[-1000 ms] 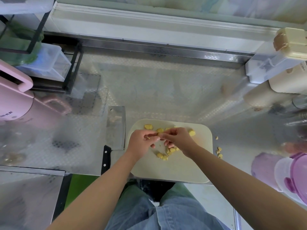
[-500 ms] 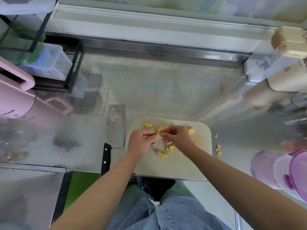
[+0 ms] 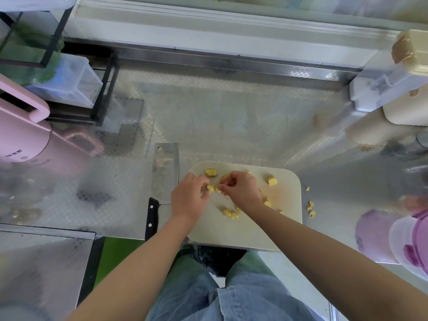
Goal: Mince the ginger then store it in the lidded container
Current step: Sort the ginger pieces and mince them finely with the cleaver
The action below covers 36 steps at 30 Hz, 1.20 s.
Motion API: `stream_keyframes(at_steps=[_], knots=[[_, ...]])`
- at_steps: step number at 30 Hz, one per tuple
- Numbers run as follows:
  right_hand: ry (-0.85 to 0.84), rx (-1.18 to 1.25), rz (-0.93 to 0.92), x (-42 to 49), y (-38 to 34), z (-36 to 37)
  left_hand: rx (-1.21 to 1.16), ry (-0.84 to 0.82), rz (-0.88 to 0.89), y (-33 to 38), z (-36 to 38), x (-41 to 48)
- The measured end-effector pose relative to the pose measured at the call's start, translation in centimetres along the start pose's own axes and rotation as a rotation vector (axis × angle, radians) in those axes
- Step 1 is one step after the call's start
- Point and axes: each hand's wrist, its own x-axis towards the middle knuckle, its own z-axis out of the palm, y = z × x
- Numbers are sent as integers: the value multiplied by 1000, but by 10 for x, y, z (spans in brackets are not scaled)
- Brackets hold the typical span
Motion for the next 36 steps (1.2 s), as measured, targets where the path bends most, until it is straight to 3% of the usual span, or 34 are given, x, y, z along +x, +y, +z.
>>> stream_keyframes(at_steps=[5, 15, 18, 22, 27, 32, 36], knots=[[72, -144, -102, 1, 2, 1, 49, -5, 25, 0, 4, 10], [141, -96, -162, -11, 25, -48, 50, 143, 208, 7, 7, -8], [168, -153, -153, -19, 45, -61, 33, 73, 288, 16, 15, -16], [151, -272, -166, -35, 65, -65, 66, -139, 294, 26, 28, -25], [297, -271, -65, -44, 77, -78, 78, -136, 242, 32, 37, -32], [173, -353, -68, -54, 95, -84, 88, -145, 204, 38, 45, -32], [141, -276, -140, -59, 95, -79, 77, -145, 189, 40, 47, -33]])
